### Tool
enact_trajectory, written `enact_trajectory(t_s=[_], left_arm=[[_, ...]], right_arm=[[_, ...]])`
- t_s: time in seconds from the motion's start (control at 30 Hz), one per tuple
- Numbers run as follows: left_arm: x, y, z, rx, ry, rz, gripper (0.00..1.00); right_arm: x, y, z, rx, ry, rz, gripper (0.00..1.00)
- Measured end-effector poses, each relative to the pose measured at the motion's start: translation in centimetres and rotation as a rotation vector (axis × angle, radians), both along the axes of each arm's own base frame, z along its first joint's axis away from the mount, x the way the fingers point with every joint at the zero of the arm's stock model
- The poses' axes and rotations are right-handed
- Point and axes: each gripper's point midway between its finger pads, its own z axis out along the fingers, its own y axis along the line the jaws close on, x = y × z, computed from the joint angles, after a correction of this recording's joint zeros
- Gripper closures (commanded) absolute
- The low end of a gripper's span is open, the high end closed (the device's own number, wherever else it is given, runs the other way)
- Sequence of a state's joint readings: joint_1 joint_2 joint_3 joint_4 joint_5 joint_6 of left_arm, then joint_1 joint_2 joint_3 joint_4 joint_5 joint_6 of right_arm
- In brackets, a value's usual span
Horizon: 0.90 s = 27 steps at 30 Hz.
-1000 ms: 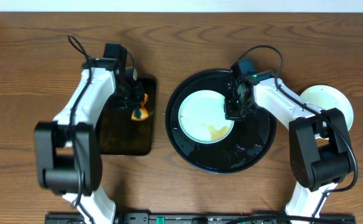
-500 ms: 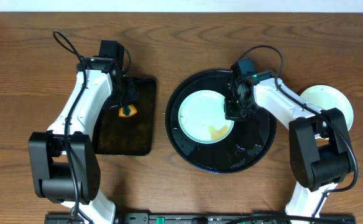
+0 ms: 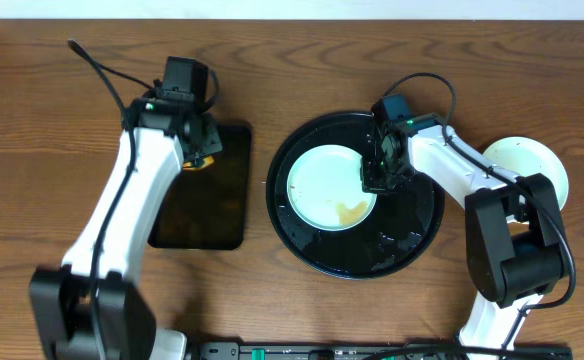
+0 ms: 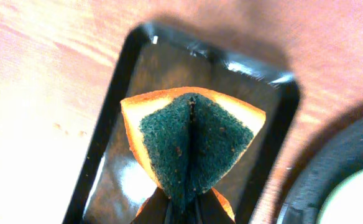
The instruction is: Clean dirty plates on tray and stack at the side
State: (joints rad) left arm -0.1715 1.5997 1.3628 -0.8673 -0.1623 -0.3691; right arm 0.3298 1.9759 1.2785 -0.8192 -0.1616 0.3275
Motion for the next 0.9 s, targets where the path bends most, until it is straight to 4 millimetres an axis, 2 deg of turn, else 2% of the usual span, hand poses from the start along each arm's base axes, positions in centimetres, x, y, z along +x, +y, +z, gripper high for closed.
enact_trajectory(t_s=[0.13,0.37,0.7,0.9], left_arm=[[-0.1,-0.2,1.9,0.045,-0.068,0.017,0.93],[0.4,1.7,2.9,0.136,-0.124,0.106,0.92],[1.2,2.6,5.3,0.169,-0.234,0.152,0.92],[1.3,2.8,5.6,0.177,-0.247,0.165,0.93]], right_arm=[[0.0,0.0,0.0,0.0,0.0,0.0,0.99],[0.0,0.0,0.0,0.0,0.0,0.0,0.99],[0.0,0.0,0.0,0.0,0.0,0.0,0.99],[0.0,0.0,0.0,0.0,0.0,0.0,0.99]])
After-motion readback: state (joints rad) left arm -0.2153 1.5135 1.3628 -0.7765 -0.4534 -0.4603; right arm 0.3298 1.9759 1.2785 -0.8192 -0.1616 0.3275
